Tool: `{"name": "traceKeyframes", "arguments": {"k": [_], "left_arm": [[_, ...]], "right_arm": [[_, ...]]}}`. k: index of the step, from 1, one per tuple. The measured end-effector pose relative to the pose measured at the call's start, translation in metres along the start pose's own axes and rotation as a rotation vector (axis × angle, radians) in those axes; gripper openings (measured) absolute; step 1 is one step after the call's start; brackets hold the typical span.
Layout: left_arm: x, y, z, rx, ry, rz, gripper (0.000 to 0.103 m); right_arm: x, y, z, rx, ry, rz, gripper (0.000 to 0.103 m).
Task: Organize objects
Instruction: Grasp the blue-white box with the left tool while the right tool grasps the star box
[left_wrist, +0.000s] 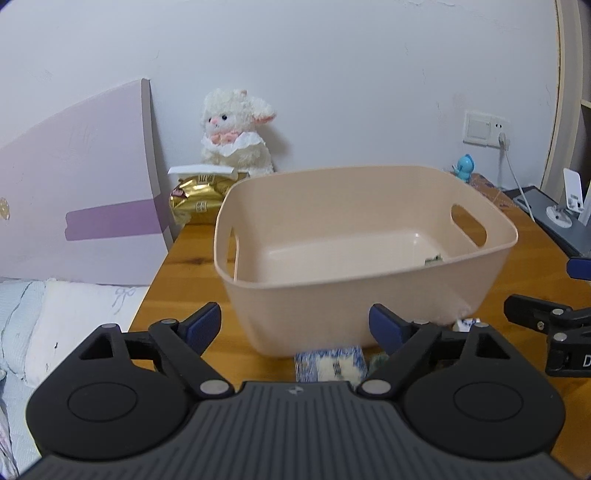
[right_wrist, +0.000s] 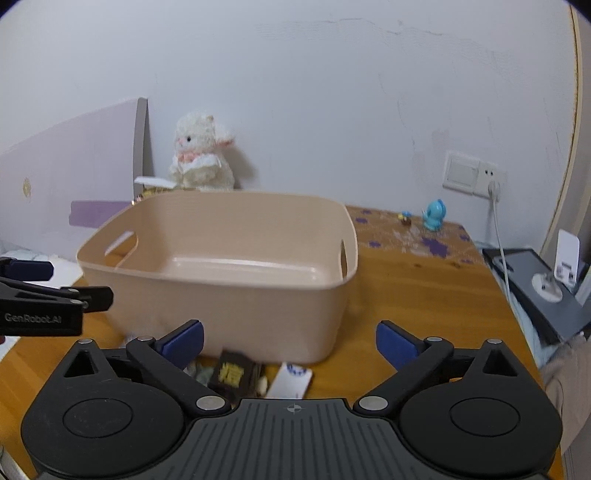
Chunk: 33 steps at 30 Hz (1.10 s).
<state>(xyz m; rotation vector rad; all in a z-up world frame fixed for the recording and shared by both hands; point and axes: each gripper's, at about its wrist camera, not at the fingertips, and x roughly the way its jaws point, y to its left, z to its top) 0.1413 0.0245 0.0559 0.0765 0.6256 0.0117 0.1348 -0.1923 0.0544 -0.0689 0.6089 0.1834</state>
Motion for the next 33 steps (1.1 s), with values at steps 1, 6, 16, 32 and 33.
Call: {"name": "traceKeyframes", "arguments": {"k": [1,6,16,32,33], "left_arm": [[0.000,0.000,-0.004,0.003,0.006,0.003,0.090],[0.010,0.005,-0.022,0.002,0.059,0.011,0.090],[0.039,0.005,-0.052,-0.001,0.152,-0.023,0.090],[0.080,-0.006,-0.052,-0.092,0.202,-0.132,0.095],[0.081,-0.007,-0.052,-0.093,0.204,-0.136,0.095]], "right_arm": [[0.001,0.000,-0.003,0.002,0.011,0.001,0.102],[0.008,-0.002,-0.024,0.007,0.067,-0.005,0.102],[0.034,-0.003,-0.062,0.018,0.193,0.014,0.101],[0.059,0.015,-0.069,-0.045,0.233,0.054,0.078],[0.059,0.016,-0.069,-0.048,0.232,0.057,0.077]]}}
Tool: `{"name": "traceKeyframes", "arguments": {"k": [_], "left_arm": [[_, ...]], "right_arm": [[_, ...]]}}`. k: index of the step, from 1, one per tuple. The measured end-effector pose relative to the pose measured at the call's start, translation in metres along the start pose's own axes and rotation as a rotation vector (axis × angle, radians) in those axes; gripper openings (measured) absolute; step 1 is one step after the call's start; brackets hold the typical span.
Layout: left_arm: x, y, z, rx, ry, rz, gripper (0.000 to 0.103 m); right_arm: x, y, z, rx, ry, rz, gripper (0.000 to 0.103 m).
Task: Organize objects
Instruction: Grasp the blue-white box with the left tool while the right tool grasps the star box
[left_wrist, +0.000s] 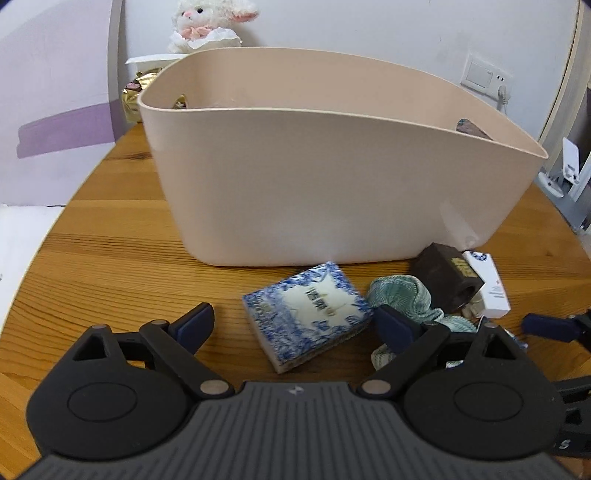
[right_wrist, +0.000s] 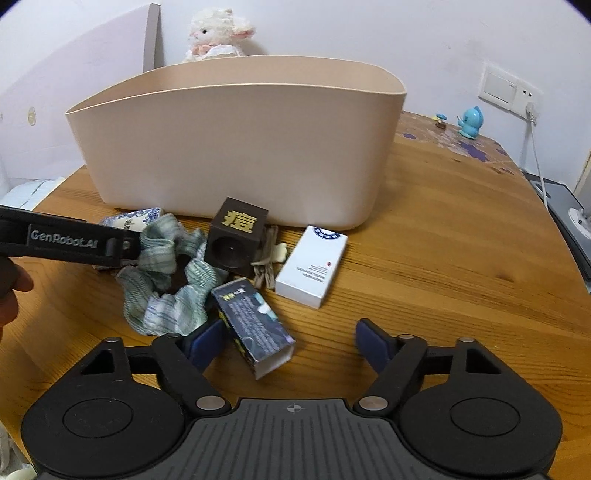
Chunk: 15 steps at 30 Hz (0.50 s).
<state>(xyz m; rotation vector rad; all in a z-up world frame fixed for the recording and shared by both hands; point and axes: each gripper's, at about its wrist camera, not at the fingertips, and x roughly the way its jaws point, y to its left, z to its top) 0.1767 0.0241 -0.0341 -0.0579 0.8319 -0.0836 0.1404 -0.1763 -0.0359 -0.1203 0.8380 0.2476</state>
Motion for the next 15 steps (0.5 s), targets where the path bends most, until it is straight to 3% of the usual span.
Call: {"name": "traceKeyframes", "arguments": {"k": [3,6,9,12,15], "left_arm": [[0.005,-0.003,0.000,0.011,0.000,0.012,0.095],[0.008,-0.003,-0.003,0.026,-0.003,0.011,0.091],[0.006,-0.008,-0.004,0.074,-0.018,0.019,0.078],[0.005,-0.008,-0.004,0.074,-0.017,0.011,0.077],[0.002,-0.008,-0.006,0.073,-0.015,0.012,0.077]], "right_arm": [[-0.001,0.002,-0.001,-0.009,-0.005,0.004,0.071],[-0.005,0.001,-0.003,-0.006,-0.012,0.006,0.058],[-0.008,0.001,-0.004,-0.005,-0.012,0.007,0.041],[-0.011,0.002,-0.004,-0.009,-0.013,0.003,0.022],[-0.012,0.003,-0.005,-0.009,-0.014,0.000,0.021]]}}
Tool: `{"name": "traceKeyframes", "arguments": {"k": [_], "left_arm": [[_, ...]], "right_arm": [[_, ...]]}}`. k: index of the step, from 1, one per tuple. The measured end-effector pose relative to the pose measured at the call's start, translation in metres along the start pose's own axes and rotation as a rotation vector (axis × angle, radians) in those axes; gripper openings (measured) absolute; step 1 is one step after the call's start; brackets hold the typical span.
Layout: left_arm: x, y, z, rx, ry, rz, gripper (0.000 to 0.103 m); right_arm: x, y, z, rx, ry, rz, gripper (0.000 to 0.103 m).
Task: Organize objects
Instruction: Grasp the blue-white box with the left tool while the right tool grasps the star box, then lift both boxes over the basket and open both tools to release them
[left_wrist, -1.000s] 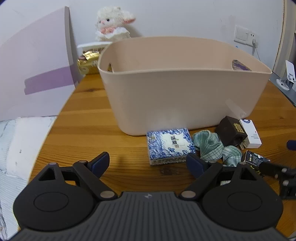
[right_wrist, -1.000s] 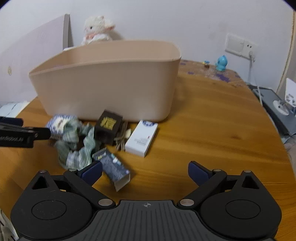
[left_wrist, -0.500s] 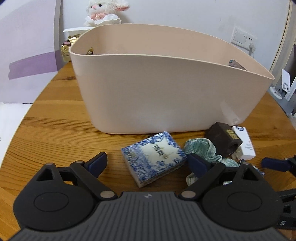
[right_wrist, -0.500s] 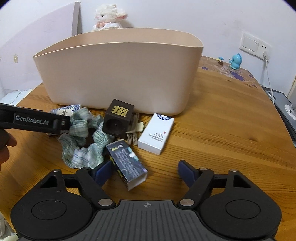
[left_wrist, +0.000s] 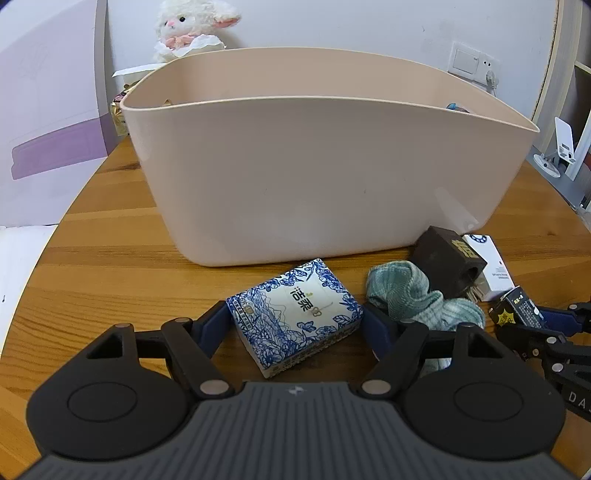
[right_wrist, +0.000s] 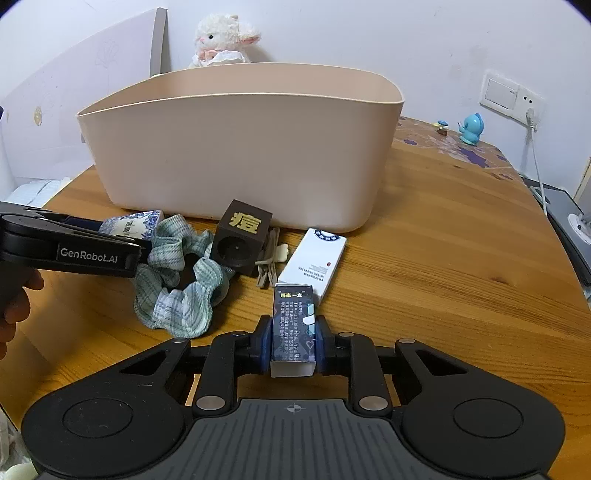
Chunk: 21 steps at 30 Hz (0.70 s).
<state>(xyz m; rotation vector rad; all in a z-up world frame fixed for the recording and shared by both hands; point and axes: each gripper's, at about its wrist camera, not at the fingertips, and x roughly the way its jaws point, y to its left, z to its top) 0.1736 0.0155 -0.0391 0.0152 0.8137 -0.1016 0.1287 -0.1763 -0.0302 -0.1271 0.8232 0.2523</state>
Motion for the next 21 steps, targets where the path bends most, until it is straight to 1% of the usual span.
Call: {"name": "traceKeyframes", "arguments": {"k": [4,8,14,21], "left_arm": [[-0.009,0.001,-0.005,-0.004,0.002,-0.004,0.077],[-0.025,0.003,-0.011,-0.005,-0.019,0.003,0.077],[-0.059,0.003,-0.010,0.022,-0.090,0.028,0.077],[-0.096,-0.002,0.006,0.044,-0.178,0.029,0.077]], "right_arm": [[-0.007,-0.001,-0.004,-0.005,-0.006,-0.009,0.021],[-0.021,-0.004,-0.005,-0.003,-0.036,-0.024,0.021],[-0.050,-0.007,-0.001,-0.001,-0.111,-0.046,0.021],[-0.085,-0.011,0.021,-0.001,-0.233,-0.060,0.021]]}}
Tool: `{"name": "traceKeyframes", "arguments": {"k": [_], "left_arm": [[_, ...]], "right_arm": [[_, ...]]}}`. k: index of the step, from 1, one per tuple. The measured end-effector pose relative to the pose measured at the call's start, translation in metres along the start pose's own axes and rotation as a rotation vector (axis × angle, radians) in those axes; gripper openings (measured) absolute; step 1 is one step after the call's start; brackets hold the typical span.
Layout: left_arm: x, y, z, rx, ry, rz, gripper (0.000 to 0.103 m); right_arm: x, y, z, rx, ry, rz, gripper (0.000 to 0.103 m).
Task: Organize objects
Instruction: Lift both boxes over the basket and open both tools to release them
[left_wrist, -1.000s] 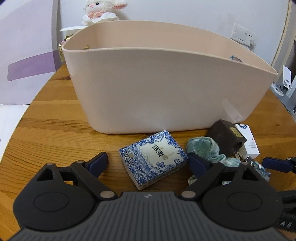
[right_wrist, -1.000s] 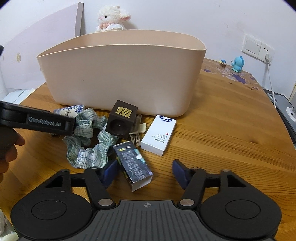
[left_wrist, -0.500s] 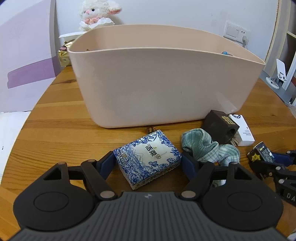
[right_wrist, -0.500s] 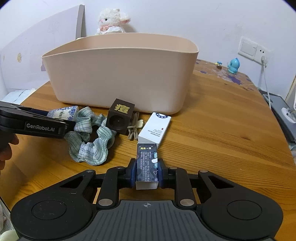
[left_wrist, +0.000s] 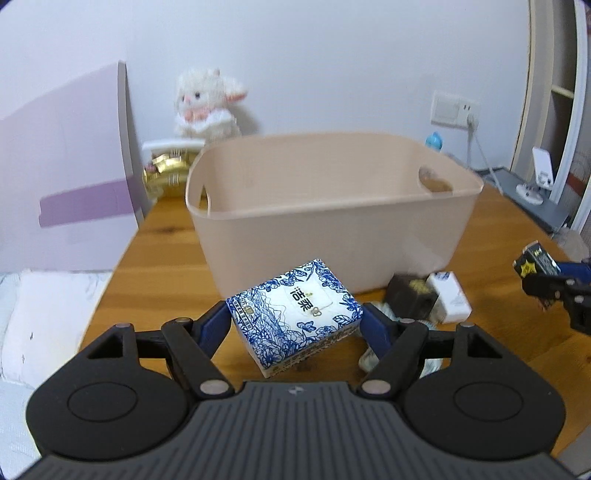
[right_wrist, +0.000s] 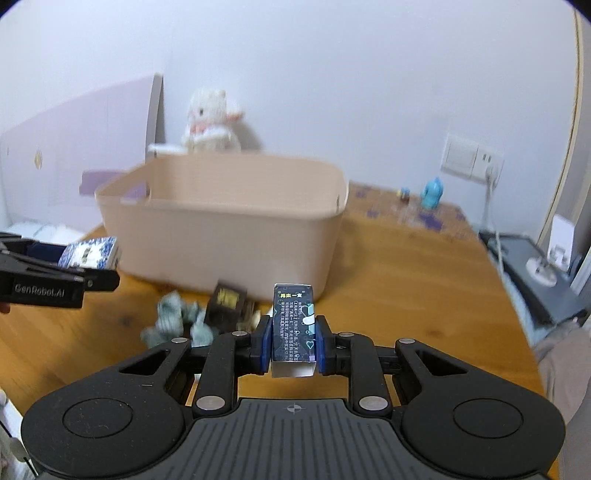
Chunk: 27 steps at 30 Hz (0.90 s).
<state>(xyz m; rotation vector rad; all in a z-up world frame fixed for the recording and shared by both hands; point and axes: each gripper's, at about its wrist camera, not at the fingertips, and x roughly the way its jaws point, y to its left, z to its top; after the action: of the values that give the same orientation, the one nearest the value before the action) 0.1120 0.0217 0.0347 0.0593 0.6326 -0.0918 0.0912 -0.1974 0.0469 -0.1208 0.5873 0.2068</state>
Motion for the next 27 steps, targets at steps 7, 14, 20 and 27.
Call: {"name": "traceKeyframes", "arguments": {"k": [7,14,20,27], "left_arm": [[-0.016,-0.005,0.031,0.012,-0.085,-0.001,0.077],[0.000,-0.007,0.065,0.022,-0.119,0.013,0.077],[0.035,-0.011,0.085,0.029,-0.096,0.022,0.077],[0.086,-0.010,0.092,0.014,-0.012,0.033,0.077]], "right_arm": [[-0.007,-0.006,0.038,-0.002,-0.106,0.004,0.021],[0.016,-0.005,0.068,-0.004,-0.149,0.019,0.021],[0.051,-0.002,0.084,-0.001,-0.136,0.029,0.021],[0.089,0.005,0.092,-0.015,-0.091,0.027,0.021]]}}
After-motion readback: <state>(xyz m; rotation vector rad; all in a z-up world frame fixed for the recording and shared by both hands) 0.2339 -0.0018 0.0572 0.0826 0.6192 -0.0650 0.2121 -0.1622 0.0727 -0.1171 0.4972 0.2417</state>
